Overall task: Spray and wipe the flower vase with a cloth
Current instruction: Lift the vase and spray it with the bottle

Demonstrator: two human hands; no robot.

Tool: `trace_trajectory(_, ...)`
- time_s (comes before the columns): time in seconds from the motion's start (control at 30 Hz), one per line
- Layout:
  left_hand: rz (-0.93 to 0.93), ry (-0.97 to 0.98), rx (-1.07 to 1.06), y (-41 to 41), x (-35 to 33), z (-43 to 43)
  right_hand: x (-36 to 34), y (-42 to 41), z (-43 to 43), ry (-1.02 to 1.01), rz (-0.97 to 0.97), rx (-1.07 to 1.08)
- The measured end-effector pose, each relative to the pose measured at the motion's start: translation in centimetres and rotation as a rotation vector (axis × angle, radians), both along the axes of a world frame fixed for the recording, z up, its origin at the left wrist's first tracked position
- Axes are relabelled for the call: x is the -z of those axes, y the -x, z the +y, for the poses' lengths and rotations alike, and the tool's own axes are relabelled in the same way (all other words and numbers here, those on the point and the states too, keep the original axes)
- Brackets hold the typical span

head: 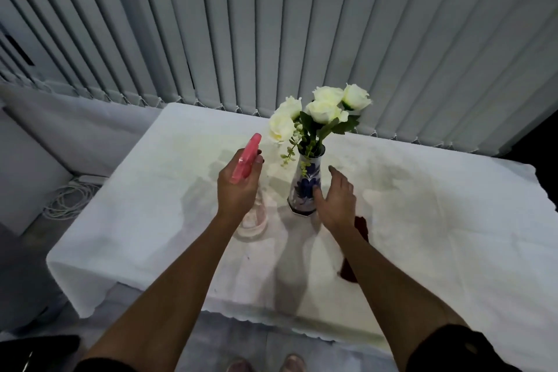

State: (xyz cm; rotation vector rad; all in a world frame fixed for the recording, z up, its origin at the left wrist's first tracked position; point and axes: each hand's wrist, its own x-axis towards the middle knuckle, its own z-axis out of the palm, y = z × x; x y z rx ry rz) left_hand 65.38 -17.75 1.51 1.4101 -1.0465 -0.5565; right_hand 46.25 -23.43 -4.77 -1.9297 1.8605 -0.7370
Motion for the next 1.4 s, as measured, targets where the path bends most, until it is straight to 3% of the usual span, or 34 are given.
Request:
trace_trajectory(0.1,-0.024,0.005,0.003,-0.1,0.3,0.0,-0.4,0.2,-0.9,0.025,-0.099,-0.09)
trace_trajectory(0.33,-0.043,-0.009,-0.011,-0.2,0.5,-0.1,-1.3,-0.4,-1.9,-0.132,-0.436,-0.253)
trace_trajectory(0.57,-0.041,-0.048,-0.024,-0.4,0.6,-0.3,-1.8,-1.0,-2.7,-0.171,-0.445,-0.233)
trace_trajectory(0.8,-0.056,-0.061,-0.001,-1.0,0.1,-0.5,-4.5,-1.6,-3.6,-0.08,-0.444,-0.172)
trace_trajectory(1.07,-0.069,-0.049,0.156,-1.5,-4.8,-1.8,-12.8,-1.4,-5.4,-0.013,-0.553,-0.05)
trace_trajectory(1.4,-0.297,-0.107,0.447,-0.5,-11.0,-2.3,-19.1,-0.1,-6.0,-0.066,-0.799,-0.005)
